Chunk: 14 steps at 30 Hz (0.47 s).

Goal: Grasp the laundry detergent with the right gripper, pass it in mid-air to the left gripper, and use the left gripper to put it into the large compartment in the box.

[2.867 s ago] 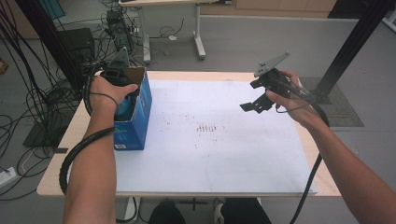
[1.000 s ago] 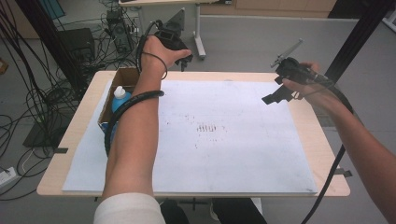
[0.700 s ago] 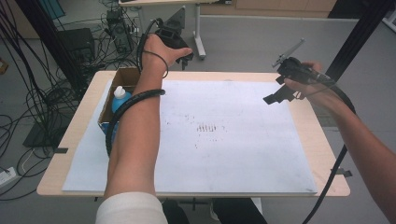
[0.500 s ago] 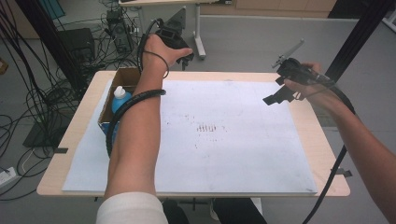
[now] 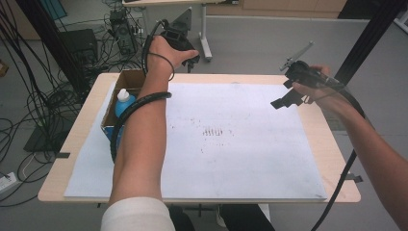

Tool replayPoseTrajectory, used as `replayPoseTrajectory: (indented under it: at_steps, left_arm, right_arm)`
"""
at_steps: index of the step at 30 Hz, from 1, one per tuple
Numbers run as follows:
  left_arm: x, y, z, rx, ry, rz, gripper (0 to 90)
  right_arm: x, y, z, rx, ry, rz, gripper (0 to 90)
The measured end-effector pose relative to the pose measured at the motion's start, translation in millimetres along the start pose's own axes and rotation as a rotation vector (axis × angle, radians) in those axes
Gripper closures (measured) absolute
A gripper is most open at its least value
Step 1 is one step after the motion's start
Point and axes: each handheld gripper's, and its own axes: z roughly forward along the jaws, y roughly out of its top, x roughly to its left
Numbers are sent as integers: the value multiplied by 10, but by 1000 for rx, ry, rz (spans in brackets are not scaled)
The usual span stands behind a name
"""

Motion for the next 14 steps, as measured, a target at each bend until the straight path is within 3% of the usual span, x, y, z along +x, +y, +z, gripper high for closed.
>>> replayPoseTrajectory:
  at_steps: [14]
  left_arm:
    - [28, -40, 5, -5, -7, -9, 118]
  right_arm:
    - [24, -16, -3, 0, 2, -4, 22]
